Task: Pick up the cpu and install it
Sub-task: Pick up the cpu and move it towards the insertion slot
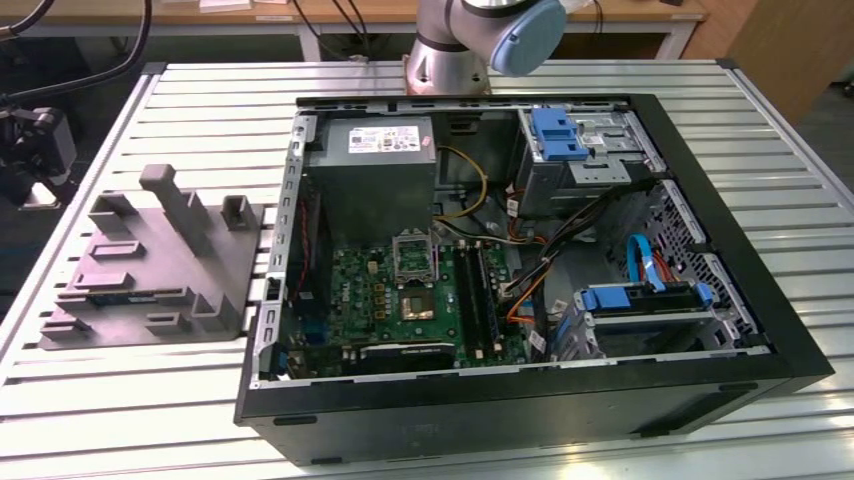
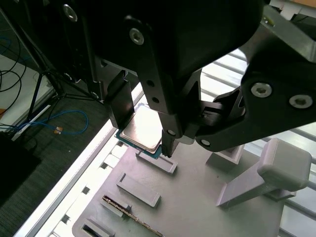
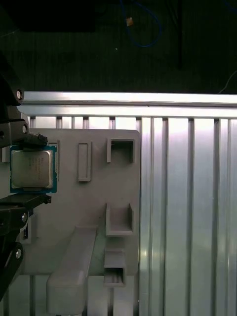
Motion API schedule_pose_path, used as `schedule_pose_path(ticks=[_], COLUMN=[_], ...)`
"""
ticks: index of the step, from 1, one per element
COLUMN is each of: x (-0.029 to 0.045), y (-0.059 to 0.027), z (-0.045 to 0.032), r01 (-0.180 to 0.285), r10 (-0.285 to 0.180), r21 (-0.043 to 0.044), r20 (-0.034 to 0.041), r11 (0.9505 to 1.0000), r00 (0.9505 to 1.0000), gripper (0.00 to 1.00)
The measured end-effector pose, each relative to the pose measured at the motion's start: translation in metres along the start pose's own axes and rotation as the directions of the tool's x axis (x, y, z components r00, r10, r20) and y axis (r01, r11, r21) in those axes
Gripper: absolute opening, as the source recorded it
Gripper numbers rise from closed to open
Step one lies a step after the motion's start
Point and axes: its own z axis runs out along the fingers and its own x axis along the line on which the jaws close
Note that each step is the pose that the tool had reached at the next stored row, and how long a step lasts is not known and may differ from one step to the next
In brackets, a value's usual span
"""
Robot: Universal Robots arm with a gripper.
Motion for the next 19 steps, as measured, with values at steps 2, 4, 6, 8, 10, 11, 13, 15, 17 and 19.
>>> schedule_pose_path(ticks=[2, 4, 6, 8, 10, 11, 13, 15, 17, 19], x=[0.0, 0.0, 0.0, 0.0, 0.0, 0.0, 0.0, 0.0, 0.0, 0.0], y=[0.0, 0.0, 0.0, 0.0, 0.0, 0.0, 0.0, 0.0001, 0.0001, 0.0001], z=[-0.0004, -0.0007, -0.001, -0.0013, -0.0016, -0.0019, -0.0021, -0.0028, -0.0031, -0.0034], r01=[0.0, 0.0, 0.0, 0.0, 0.0, 0.0, 0.0, 0.0, 0.0, 0.0], r10=[0.0, 0.0, 0.0, 0.0, 0.0, 0.0, 0.0, 0.0, 0.0, 0.0], r21=[0.0, 0.0, 0.0, 0.0, 0.0, 0.0, 0.0, 0.0001, -0.0001, 0.0], r20=[0.0, 0.0001, 0.0, -0.0001, 0.0001, 0.0, 0.0, -0.0002, 0.0, 0.0001], r11=[1.0, 1.0, 1.0, 1.0, 1.0, 1.0, 1.0, 1.0, 1.0, 1.0], r00=[1.0, 1.0, 1.0, 1.0, 1.0, 1.0, 1.0, 1.0, 1.0, 1.0], gripper=[0.47, 0.47, 0.47, 0.47, 0.47, 0.47, 0.47, 0.47, 0.47, 0.47])
